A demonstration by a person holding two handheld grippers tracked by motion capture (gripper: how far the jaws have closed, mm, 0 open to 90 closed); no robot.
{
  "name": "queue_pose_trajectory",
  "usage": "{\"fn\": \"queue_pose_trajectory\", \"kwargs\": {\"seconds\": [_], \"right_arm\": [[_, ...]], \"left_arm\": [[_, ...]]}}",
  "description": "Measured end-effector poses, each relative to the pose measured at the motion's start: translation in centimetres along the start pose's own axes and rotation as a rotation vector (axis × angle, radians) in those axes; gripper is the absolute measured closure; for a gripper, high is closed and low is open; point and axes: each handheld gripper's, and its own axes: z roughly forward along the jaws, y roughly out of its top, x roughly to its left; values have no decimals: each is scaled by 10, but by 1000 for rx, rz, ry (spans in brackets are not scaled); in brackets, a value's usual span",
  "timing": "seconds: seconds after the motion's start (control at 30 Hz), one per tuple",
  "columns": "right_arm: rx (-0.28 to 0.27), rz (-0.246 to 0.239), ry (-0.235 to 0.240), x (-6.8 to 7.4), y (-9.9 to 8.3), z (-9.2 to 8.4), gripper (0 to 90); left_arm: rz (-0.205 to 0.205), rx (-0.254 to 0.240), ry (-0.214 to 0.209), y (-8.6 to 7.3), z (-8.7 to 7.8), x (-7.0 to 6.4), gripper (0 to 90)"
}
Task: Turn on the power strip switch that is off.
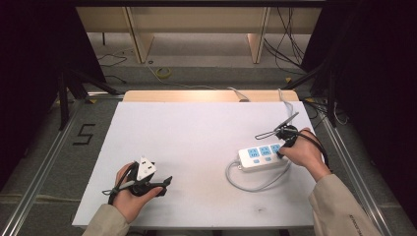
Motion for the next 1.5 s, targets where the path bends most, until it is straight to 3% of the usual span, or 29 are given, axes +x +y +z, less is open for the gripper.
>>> {"fn": "queue_pose_trajectory", "kwargs": {"seconds": [0.33,0.67,0.93,1.5], "right_arm": [[-15,1,2,0,-2,0,900],[-83,19,15,-2,-11,0,900],[-78,-5,-4,0,-10,0,900],[-88,-4,-7,0,-10,-2,900]], "left_arm": [[0,-1,1,0,0,0,222],[1,3,2,0,0,0,224],[1,3,2,0,0,1,224],[-2,2,2,-1,0,1,224]]}}
